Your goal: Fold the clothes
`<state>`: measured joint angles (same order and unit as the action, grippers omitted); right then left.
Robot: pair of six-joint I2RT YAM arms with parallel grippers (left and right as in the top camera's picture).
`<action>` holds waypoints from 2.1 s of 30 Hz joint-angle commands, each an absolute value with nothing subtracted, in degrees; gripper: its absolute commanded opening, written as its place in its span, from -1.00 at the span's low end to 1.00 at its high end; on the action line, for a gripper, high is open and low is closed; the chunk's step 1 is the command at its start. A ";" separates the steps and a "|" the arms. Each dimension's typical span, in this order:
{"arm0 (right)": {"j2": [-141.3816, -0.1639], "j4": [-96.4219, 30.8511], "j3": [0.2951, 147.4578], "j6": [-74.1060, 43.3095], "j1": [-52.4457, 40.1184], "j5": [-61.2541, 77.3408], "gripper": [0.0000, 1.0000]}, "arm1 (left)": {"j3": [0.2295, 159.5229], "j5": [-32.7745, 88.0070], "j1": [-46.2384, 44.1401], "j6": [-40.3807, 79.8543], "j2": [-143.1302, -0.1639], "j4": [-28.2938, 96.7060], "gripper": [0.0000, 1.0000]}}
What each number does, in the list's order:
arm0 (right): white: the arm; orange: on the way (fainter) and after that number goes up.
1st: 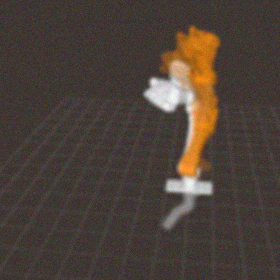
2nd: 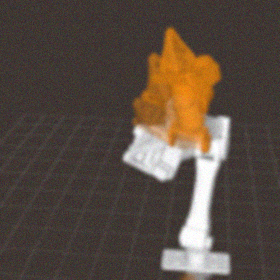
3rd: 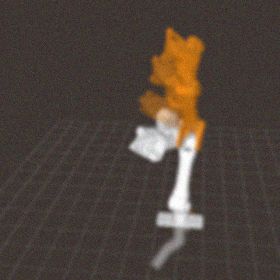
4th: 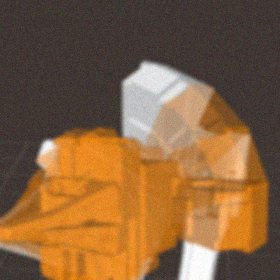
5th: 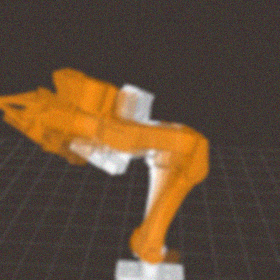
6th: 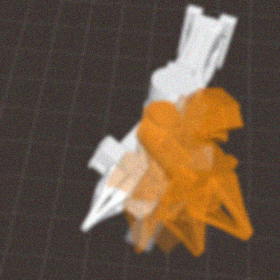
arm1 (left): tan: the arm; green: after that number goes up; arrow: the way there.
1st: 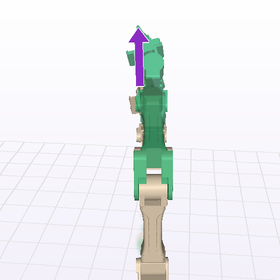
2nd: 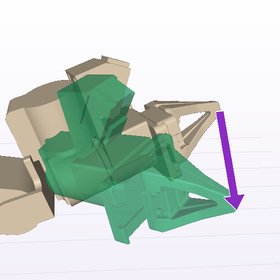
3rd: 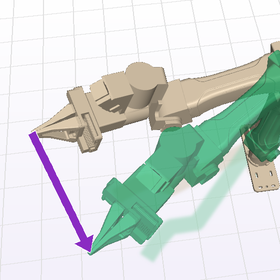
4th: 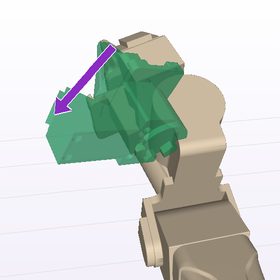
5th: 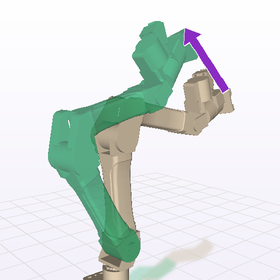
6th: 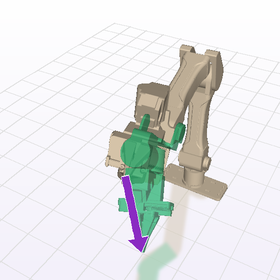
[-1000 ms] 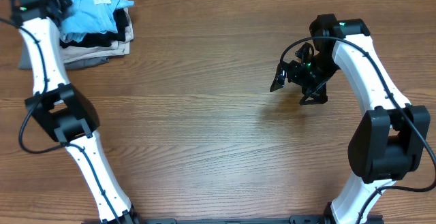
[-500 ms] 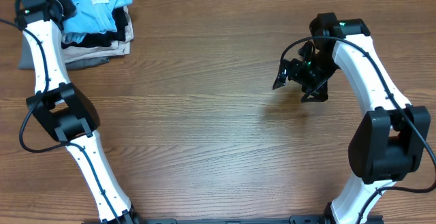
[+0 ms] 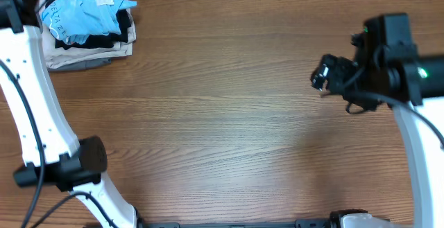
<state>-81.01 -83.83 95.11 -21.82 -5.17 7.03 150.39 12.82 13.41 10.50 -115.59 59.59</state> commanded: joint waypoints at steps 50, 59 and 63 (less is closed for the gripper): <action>-23.57 -12.71 27.66 -17.52 -5.63 3.05 1.00 | 149.84 14.63 11.22 10.28 -116.14 78.22 1.00; -11.44 5.80 8.73 -17.56 -5.63 2.15 1.00 | 149.84 14.63 11.22 10.28 -116.14 78.22 1.00; -7.81 9.23 3.95 -17.56 -5.63 2.20 1.00 | 149.84 14.63 11.22 10.28 -116.14 78.22 1.00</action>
